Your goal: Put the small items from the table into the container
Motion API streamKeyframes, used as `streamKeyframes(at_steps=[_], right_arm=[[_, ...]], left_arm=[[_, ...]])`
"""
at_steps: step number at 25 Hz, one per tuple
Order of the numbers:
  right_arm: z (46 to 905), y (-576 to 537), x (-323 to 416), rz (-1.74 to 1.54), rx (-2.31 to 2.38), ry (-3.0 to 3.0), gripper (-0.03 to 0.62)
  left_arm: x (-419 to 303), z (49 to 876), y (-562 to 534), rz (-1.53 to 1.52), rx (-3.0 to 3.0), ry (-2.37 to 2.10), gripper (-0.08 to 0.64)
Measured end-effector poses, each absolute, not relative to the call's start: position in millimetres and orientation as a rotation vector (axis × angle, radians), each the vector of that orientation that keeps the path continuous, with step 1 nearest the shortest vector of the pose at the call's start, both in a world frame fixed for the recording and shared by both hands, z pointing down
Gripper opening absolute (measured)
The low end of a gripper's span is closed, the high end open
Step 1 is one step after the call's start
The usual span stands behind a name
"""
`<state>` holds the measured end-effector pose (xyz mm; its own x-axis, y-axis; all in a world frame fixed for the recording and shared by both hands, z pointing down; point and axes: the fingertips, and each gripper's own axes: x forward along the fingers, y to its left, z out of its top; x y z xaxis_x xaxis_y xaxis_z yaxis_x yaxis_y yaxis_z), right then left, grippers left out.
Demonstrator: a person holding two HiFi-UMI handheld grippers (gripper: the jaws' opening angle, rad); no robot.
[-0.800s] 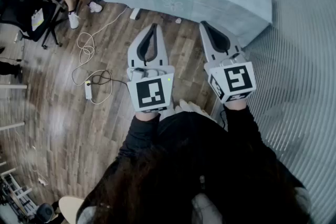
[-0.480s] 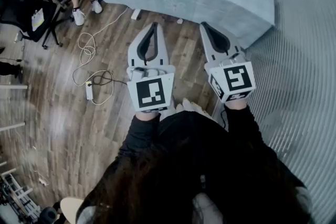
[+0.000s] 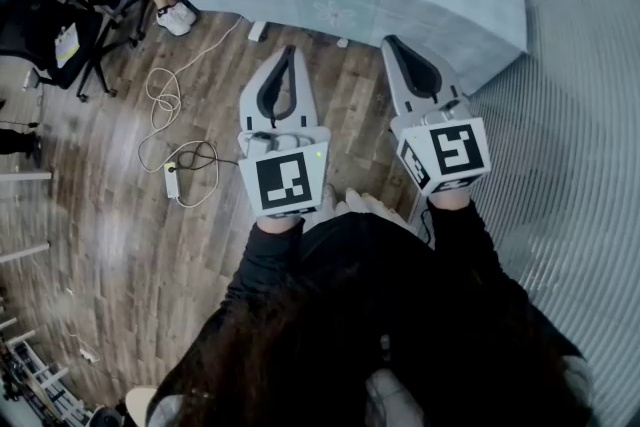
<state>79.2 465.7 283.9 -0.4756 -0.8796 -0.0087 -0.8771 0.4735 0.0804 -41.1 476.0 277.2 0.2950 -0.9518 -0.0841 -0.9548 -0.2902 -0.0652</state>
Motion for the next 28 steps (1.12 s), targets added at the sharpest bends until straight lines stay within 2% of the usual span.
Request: streamKeyframes(at_steps=[14,28], right_arm=[[280,436,47,-0.143,1.698,-2.652,0.026],[286,400,33,-0.130,1.633,-2.648,0.026]], left_arm=[[-83,273,449,0.057,-2.458,1.752,0.003],[-88,280,412,0.062,-2.477,1.749,0.002]])
